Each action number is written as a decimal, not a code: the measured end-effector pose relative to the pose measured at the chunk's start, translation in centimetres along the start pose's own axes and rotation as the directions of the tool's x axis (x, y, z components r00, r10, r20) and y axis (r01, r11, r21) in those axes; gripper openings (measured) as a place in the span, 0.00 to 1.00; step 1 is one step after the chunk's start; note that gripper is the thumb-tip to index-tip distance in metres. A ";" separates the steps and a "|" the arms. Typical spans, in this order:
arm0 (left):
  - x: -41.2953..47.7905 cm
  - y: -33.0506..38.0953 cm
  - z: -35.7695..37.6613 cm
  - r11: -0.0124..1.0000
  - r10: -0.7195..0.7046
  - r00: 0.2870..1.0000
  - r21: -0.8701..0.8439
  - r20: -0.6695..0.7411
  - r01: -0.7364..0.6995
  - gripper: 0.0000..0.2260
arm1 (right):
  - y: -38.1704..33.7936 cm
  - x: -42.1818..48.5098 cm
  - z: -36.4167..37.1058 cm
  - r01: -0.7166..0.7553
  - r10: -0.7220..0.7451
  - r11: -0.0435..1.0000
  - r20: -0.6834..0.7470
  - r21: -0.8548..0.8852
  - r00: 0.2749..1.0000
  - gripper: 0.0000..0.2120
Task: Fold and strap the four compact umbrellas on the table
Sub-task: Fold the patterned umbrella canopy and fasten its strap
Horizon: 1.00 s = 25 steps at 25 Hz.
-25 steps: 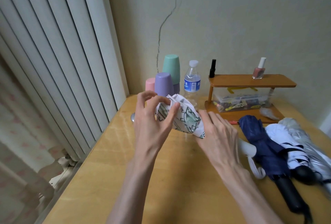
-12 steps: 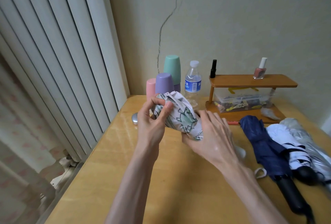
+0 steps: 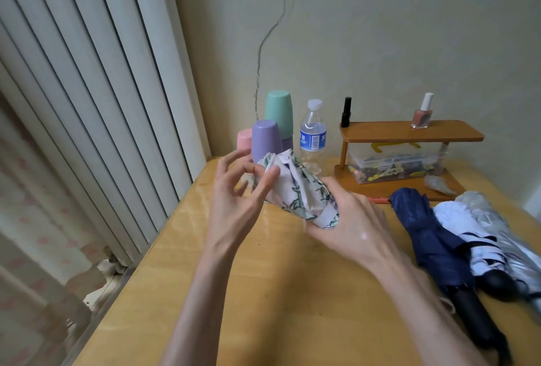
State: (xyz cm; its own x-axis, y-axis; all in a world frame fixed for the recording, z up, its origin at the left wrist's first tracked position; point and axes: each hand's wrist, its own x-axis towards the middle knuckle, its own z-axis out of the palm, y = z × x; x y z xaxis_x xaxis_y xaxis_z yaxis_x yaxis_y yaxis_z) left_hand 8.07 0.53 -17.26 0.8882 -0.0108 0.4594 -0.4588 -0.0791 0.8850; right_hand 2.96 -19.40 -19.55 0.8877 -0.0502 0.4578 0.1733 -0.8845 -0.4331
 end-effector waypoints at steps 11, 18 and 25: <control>-0.3 0.0 1.5 0.974 0.126 0.977 0.210 -0.169 -0.089 0.11 | 0.9 0.3 1.7 -0.038 -0.006 0.978 -0.210 -0.204 0.978 0.35; 0.0 -0.1 1.8 0.992 -0.108 0.992 0.058 -0.068 0.112 0.03 | 0.3 -0.1 2.4 -0.049 -0.093 0.930 -0.361 -0.365 0.928 0.31; -0.5 0.1 1.9 0.951 -0.216 0.971 -0.250 -0.103 0.185 0.07 | 1.0 0.1 2.1 -0.118 -0.016 0.923 -0.344 -0.365 0.939 0.33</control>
State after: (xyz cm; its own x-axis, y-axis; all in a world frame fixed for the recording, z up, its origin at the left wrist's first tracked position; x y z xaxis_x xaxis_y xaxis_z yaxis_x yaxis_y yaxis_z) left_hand 7.59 -1.42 -17.55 0.9587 0.1090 0.2628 -0.2786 0.1718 0.9449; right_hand 4.13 -19.34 -21.59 0.6840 -0.1928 0.7035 -0.1008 -0.9802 -0.1705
